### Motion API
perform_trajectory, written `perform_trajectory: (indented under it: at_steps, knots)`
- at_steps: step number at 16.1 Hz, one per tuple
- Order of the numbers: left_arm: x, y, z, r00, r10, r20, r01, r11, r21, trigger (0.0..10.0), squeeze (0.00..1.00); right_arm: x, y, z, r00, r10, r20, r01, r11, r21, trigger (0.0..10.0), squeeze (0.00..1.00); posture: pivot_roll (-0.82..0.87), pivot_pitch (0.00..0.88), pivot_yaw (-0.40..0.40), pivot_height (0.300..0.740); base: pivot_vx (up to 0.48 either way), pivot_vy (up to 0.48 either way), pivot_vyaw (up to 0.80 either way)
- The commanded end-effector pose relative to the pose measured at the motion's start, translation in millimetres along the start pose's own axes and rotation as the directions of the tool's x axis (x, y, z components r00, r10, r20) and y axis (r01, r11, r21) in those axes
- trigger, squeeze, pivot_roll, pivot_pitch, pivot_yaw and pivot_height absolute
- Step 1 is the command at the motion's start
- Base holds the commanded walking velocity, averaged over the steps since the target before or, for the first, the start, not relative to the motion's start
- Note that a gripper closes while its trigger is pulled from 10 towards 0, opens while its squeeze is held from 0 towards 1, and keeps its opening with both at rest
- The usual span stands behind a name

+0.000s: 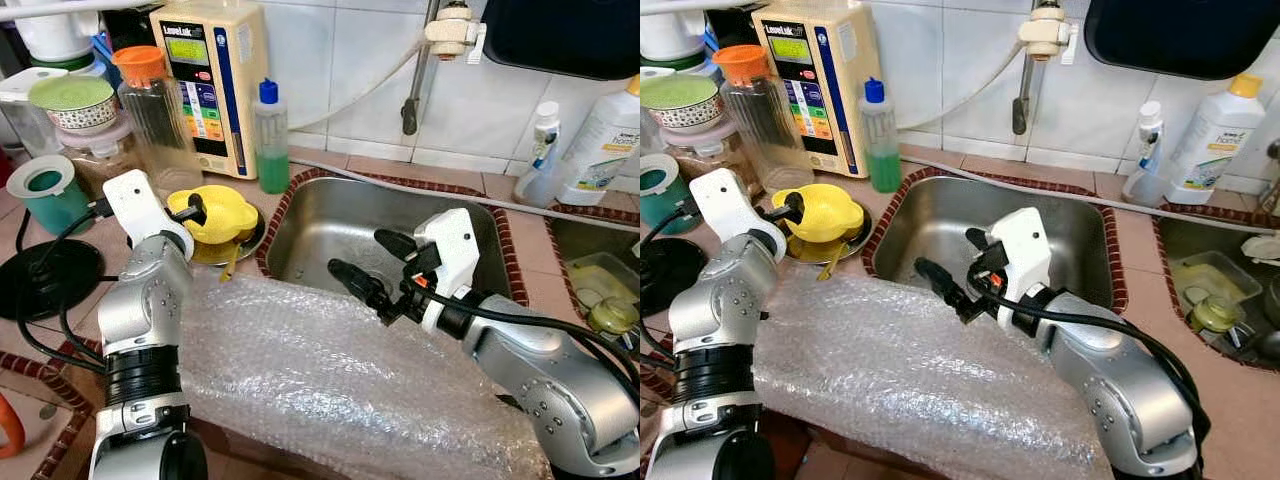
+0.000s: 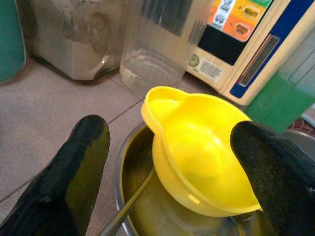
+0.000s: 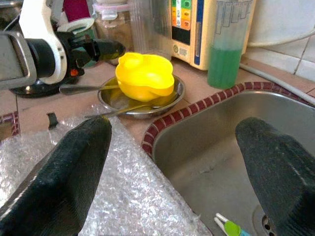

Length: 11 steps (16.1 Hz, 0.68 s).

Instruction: Kitchen organization

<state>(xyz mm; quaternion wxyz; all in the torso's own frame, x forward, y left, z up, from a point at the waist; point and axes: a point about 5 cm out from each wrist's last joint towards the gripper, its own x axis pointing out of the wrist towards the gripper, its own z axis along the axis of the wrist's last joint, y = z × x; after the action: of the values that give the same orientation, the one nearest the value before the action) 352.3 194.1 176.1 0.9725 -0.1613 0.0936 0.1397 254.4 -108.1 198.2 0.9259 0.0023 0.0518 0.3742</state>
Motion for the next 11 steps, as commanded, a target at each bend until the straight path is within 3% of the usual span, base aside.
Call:
perform_trajectory:
  at_steps: [1, 9, 10, 11]
  knots:
    - [4.2, -3.5, 2, 0.999, 0.000, -0.035, 0.000, 1.000, -0.017, 10.0, 0.00, 0.0, 4.5, -2, 0.999, 0.030, -0.023, -0.030, 0.999, -0.030, 10.0, 0.00, 0.00, 0.000, 0.018, 0.740, 0.000, 0.000, 0.00]
    - [24.4, 0.9, -1, 0.994, 0.020, -0.112, -0.030, 0.996, -0.089, 10.0, 0.00, 0.4, 13.5, -6, 0.997, 0.072, -0.038, -0.074, 0.996, -0.058, 10.0, 0.00, -0.01, 0.000, 0.024, 0.740, 0.000, 0.000, 0.00]
    - [26.0, 0.1, 0, 0.993, 0.015, -0.115, -0.025, 0.996, -0.087, 8.3, 0.00, 0.6, 14.2, -6, 0.996, 0.075, -0.039, -0.077, 0.995, -0.060, 10.0, 0.00, -0.01, 0.000, 0.026, 0.740, 0.000, 0.000, 0.00]
    - [27.1, 0.5, -1, 0.992, 0.014, -0.123, -0.025, 0.996, -0.087, 2.9, 0.00, 0.9, 14.7, -7, 0.996, 0.077, -0.039, -0.080, 0.995, -0.062, 10.0, 0.00, -0.01, 0.000, 0.027, 0.740, 0.000, 0.000, 0.00]
